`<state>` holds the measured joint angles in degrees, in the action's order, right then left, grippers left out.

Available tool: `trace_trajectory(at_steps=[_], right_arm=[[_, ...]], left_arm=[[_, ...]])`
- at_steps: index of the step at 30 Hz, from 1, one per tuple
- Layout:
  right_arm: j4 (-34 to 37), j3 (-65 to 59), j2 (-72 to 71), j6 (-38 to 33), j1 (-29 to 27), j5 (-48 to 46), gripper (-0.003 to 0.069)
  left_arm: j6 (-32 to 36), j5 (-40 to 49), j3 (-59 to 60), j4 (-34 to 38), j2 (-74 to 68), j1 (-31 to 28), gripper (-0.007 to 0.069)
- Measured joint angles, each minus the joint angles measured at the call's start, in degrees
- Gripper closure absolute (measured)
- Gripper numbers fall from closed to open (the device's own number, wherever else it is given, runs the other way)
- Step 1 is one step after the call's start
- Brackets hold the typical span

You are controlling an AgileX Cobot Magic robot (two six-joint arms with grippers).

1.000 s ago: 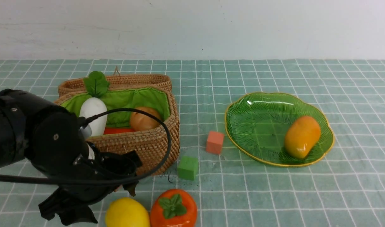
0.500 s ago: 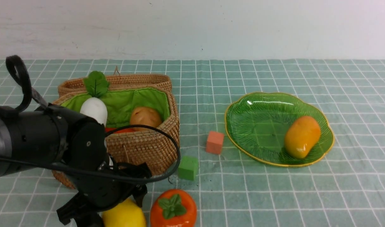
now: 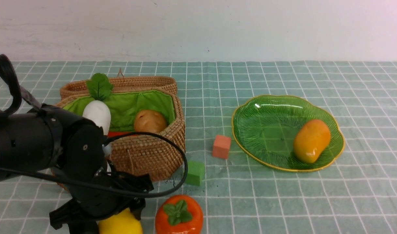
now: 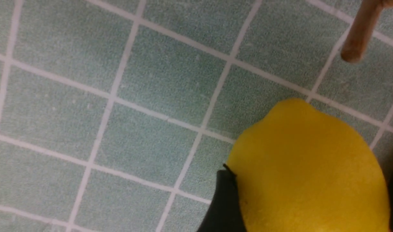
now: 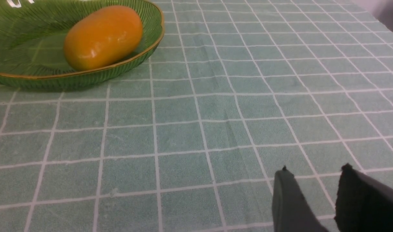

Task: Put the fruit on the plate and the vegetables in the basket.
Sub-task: Grab a lemon with your left arm and place it on the plate on the right

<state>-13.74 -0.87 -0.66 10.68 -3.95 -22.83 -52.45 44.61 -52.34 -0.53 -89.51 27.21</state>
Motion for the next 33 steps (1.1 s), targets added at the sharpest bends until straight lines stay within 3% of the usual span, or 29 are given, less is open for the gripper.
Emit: trace_trajectory(at_steps=[12,19,27,33], right_arm=[[0.0,0.0,0.0,0.0,0.0,0.0,0.0421],[0.0,0.0,0.0,0.0,0.0,0.1,0.0421],[0.0,0.0,0.0,0.0,0.0,0.1,0.0421],[0.0,0.0,0.0,0.0,0.0,0.1,0.0421]], left_arm=[[1.0,1.2,-0.2,-0.9,0.7,0.0,0.006],[8.3,5.6,-5.7,0.5,5.2,0.0,0.006],[19.2,6.8,-24.5,9.3,5.7,0.0,0.006],[29.7,9.5,-41.3,14.5,-6.8,0.0,0.0061]])
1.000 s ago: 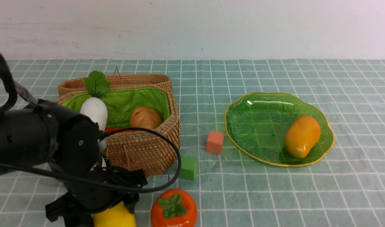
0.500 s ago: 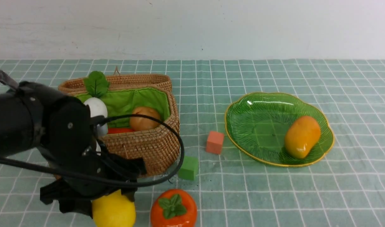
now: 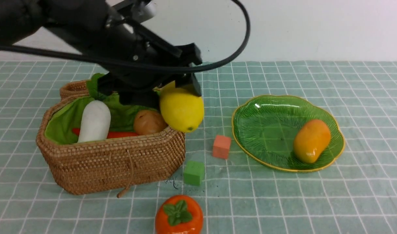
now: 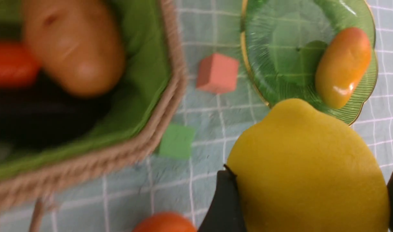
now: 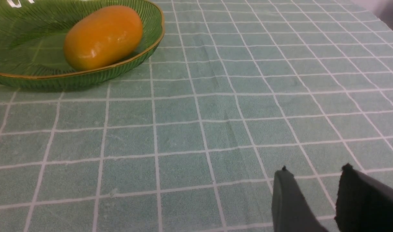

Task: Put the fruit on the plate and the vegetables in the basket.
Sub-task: Grab a lemon with your left arm and place it on the plate on the right

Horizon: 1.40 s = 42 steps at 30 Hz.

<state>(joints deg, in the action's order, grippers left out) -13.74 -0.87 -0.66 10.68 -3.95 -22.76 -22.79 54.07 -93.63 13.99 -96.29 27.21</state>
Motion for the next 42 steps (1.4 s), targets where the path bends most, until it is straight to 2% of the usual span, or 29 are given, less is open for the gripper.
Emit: trace_trajectory(at_steps=[5,9,14,18,22,28,30,35,42], right_arm=[[0.0,0.0,0.0,0.0,0.0,0.0,0.0421],[0.0,0.0,0.0,0.0,0.0,0.0,0.0421],[0.0,0.0,0.0,0.0,0.0,0.0,0.0421],[0.0,0.0,0.0,0.0,0.0,0.0,0.0418],[0.0,0.0,0.0,0.0,0.0,0.0,0.0419],[0.0,0.0,0.0,0.0,0.0,0.0,0.0419],[0.0,0.0,0.0,0.0,0.0,0.0,0.0419],[0.0,0.0,0.0,0.0,0.0,0.0,0.0419],[0.0,0.0,0.0,0.0,0.0,0.0,0.0419]], left_arm=[[5.5,2.3,-10.7,4.2,-11.2,0.7,0.0061],[8.3,2.1,-18.7,4.9,-19.0,4.1,0.0061],[13.2,-3.1,-28.2,3.8,-28.3,10.5,0.0061],[14.7,-10.1,-29.4,1.8,-33.0,12.9,0.0061],[13.4,-14.6,-29.4,-0.8,-35.6,13.2,0.0061],[5.6,-16.7,-29.6,-6.7,-36.5,13.2,0.0061],[4.1,-16.3,-29.7,-7.5,-36.5,13.2,0.005],[2.2,-13.1,-29.7,-8.5,-36.5,13.2,-0.0039],[2.2,-10.0,-29.7,-12.0,-34.1,13.2,-0.0019]])
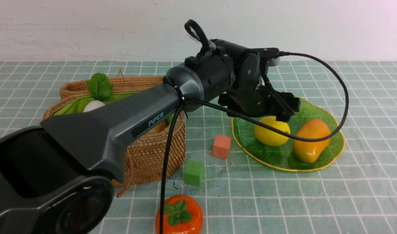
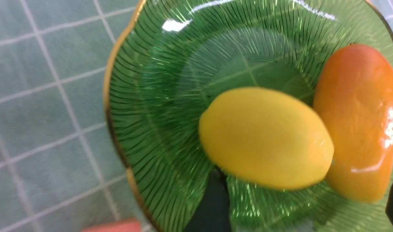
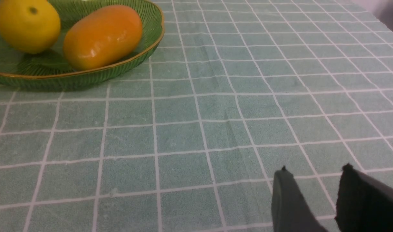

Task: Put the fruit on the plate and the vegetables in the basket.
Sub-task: Grab a lemon with your left arm and place it on the plate on the right, then grab a tomato with your left arm and place it on the plate on the right.

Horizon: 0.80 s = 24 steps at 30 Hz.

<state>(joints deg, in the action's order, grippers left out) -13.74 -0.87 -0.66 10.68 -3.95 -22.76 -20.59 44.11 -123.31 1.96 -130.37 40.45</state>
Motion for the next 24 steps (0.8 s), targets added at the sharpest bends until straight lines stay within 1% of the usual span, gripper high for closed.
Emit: trace_trajectory(at_steps=[1,3,4,6,10,13,16,17,18,21,22,23,24], right_arm=[[0.0,0.0,0.0,0.0,0.0,0.0,0.0419],[0.0,0.0,0.0,0.0,0.0,0.0,0.0419],[0.0,0.0,0.0,0.0,0.0,0.0,0.0419],[0.0,0.0,0.0,0.0,0.0,0.0,0.0419],[0.0,0.0,0.0,0.0,0.0,0.0,0.0419],[0.0,0.0,0.0,0.0,0.0,0.0,0.0419],[0.0,0.0,0.0,0.0,0.0,0.0,0.0419],[0.0,0.0,0.0,0.0,0.0,0.0,0.0419],[0.0,0.0,0.0,0.0,0.0,0.0,0.0419],[0.0,0.0,0.0,0.0,0.0,0.0,0.0419],[0.0,0.0,0.0,0.0,0.0,0.0,0.0419],[0.0,0.0,0.0,0.0,0.0,0.0,0.0419],[0.0,0.0,0.0,0.0,0.0,0.0,0.0419]], left_arm=[[0.2,1.8,0.0,-0.8,0.8,0.0,-0.0008],[1.8,9.6,0.0,-2.9,3.9,0.0,0.0027],[2.2,10.2,0.0,-3.2,4.5,0.0,0.0032],[3.5,17.1,0.5,-4.6,8.3,0.0,0.0054],[4.1,22.1,5.9,-5.7,17.6,-0.1,0.0072],[4.2,22.0,17.9,-5.9,29.9,-0.1,0.0075],[3.4,21.3,27.3,-5.5,36.8,-0.1,0.0075],[2.1,21.2,32.9,-4.4,39.7,-0.1,0.0075],[1.8,21.2,33.6,-4.1,40.0,-0.1,0.0075],[-0.8,18.3,46.5,1.2,42.7,-0.2,0.0075],[-1.1,15.9,50.6,3.2,42.5,-0.2,0.0075],[-1.1,15.4,51.2,3.5,42.5,-0.2,0.0075],[-1.2,11.8,55.6,5.5,41.7,-0.2,0.0075]])
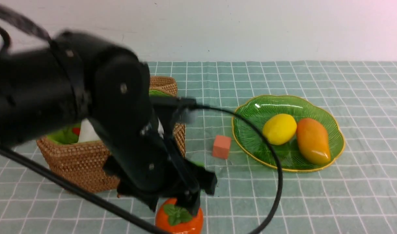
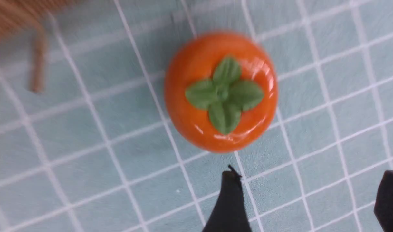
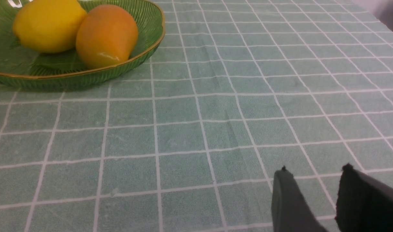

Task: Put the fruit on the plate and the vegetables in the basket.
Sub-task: Grab a tomato with your left arm and place it on the plate on the right.

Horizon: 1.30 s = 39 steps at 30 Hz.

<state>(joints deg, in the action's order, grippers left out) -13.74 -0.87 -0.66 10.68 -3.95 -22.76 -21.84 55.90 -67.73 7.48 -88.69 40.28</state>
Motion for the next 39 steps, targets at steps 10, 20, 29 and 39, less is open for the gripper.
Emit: trace_trajectory(at_steps=[10,20,29,39], right_arm=[[0.0,0.0,0.0,0.0,0.0,0.0,0.0419],[0.0,0.0,0.0,0.0,0.0,0.0,0.0419],[0.0,0.0,0.0,0.0,0.0,0.0,0.0419],[0.0,0.0,0.0,0.0,0.0,0.0,0.0419]], left_arm=[[5.5,-8.1,5.8,6.7,-6.3,-9.3,0.0075],[14.4,-10.8,5.1,19.7,-13.2,-15.0,0.0074],[16.7,-10.8,4.4,26.3,-15.6,-15.0,0.0089],[17.0,-9.8,4.5,26.3,-14.4,-15.0,0.0172]])
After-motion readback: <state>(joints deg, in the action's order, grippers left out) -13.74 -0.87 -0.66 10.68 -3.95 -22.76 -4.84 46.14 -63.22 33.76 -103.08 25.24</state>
